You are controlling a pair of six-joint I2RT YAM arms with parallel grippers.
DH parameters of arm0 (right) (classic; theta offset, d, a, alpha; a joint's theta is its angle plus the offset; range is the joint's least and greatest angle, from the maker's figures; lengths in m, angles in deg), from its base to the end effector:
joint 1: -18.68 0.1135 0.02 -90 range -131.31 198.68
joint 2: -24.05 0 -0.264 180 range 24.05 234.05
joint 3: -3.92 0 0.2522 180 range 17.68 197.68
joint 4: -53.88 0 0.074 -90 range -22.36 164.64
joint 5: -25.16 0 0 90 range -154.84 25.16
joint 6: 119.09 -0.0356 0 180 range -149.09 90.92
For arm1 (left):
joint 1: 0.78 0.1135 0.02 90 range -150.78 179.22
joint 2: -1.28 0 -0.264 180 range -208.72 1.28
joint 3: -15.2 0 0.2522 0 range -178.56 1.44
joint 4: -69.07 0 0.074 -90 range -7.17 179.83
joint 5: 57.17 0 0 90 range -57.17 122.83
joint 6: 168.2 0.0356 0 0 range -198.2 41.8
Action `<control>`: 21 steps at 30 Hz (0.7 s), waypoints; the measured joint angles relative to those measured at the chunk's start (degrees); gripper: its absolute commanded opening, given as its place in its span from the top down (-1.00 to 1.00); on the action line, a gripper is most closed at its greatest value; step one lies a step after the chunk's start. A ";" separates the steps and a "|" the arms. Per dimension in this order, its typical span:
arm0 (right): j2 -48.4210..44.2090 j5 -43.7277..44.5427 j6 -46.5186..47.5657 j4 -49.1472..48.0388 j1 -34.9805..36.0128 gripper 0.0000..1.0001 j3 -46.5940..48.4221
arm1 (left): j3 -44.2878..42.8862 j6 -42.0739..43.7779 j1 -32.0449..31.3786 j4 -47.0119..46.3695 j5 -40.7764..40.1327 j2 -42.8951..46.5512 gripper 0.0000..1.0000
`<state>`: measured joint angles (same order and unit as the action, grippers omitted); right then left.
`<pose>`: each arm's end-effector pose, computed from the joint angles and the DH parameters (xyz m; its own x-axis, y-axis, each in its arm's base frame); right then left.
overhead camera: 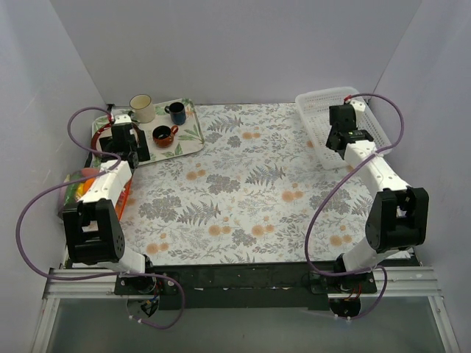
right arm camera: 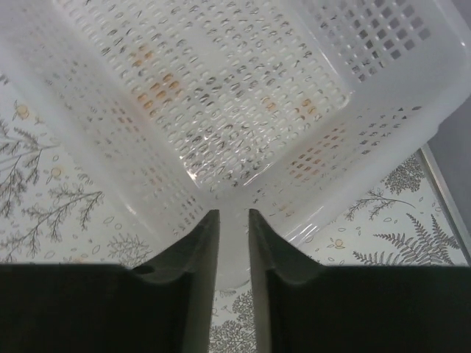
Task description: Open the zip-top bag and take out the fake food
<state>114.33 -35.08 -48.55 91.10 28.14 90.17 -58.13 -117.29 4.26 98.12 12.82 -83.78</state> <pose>0.3499 0.0404 0.2906 -0.5381 0.2035 -0.8179 0.4292 0.9013 -0.0581 0.3232 0.0407 0.2551 -0.2902 -0.6204 -0.7286 -0.6747 0.6726 -0.3040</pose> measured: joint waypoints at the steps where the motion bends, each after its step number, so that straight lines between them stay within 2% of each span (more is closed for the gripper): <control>1: -0.02 0.13 -0.17 -0.11 -0.74 0.80 0.00 | 0.20 0.24 0.07 -0.72 -0.31 -0.44 -0.64; 3: 0.22 0.31 -0.90 0.11 -2.43 0.95 0.15 | 1.68 0.81 0.11 -2.62 -0.92 -0.68 -0.55; 9: 7.43 0.24 -2.84 1.44 -3.32 0.97 2.95 | 9.07 3.19 0.13 -7.21 -3.19 -0.55 -0.29; 13: 11.82 -0.20 -3.69 3.61 -3.19 0.97 2.75 | 14.03 5.18 0.13 -10.14 -4.55 -0.31 -0.25; 17: 12.76 -0.35 -4.44 4.07 -3.10 0.97 2.43 | 17.40 6.91 0.11 -14.19 -6.69 -0.31 -0.35; 19: 12.74 -0.55 -4.59 3.91 -3.06 0.97 2.05 | 18.51 7.52 0.11 -16.65 -7.78 -0.31 -0.26; 21: 12.72 -0.87 -4.68 3.37 -3.06 0.97 1.14 | 19.47 8.17 0.11 -18.86 -8.83 -0.35 -0.08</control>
<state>127.05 -35.96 -53.23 94.47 25.08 91.30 -38.65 -109.12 4.37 79.26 3.99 -84.13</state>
